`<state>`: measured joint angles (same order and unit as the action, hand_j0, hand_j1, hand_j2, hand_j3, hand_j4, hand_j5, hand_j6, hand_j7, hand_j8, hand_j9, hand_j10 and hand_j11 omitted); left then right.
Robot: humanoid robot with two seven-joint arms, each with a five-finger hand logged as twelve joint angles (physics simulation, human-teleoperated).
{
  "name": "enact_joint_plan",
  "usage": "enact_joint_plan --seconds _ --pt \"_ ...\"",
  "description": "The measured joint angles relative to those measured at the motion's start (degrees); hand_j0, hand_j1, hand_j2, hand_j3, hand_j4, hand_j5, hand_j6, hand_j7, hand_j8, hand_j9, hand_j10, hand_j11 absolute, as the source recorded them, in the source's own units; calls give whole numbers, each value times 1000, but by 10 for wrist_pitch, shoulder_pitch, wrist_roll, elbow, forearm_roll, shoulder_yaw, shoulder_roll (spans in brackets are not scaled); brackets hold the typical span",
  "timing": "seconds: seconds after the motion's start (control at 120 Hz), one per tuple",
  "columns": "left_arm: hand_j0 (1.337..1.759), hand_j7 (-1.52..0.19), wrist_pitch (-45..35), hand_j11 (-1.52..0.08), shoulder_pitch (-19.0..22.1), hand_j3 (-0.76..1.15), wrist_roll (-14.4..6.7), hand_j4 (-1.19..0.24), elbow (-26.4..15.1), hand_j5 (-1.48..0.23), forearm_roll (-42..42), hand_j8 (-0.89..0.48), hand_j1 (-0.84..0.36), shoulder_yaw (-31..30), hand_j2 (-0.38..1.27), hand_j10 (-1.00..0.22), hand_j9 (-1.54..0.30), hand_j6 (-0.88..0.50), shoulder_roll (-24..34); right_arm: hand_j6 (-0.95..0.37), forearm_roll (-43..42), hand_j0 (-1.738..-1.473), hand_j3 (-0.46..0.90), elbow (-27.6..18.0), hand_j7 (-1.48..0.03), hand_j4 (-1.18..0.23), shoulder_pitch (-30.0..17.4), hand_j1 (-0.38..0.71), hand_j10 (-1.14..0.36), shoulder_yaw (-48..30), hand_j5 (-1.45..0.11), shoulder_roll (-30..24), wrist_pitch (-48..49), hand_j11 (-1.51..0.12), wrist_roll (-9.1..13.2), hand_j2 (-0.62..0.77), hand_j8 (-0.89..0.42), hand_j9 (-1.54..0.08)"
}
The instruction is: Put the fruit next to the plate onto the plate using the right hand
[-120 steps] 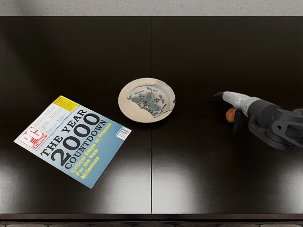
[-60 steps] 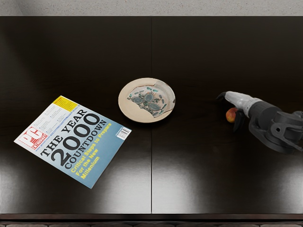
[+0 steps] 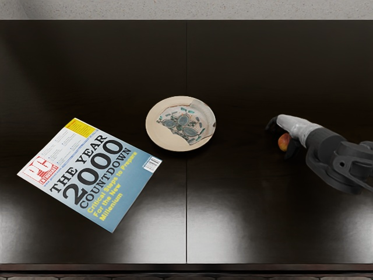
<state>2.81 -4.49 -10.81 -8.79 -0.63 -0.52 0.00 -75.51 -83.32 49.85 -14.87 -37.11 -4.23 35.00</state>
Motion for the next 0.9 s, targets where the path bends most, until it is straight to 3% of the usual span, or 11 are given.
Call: enact_joint_plan --seconds 0.292,0.542,0.9 --pt "1658 -11 0 -11 -1 0 0 -9 0 -11 0 -9 339 0 2 -9 -11 -9 0 -478 4 -1658 0 -1 -615 -476 -3 215 -476 -4 -617 -1 0 -616 0 -91 -473 -615" --pt "1658 -11 0 -11 0 0 0 -9 0 -11 0 -9 339 0 2 -9 -11 -9 0 -523 5 -1655 0 -1 -675 -526 -5 246 -464 -5 -670 -1 0 -685 0 -77 -394 -715" --pt "1658 -11 0 -11 0 0 0 -9 0 -11 0 -9 339 0 2 -9 -11 -9 0 -602 6 -1651 0 0 -780 -599 -5 295 -398 -6 -786 -1 0 -800 -1 -20 -377 -757"
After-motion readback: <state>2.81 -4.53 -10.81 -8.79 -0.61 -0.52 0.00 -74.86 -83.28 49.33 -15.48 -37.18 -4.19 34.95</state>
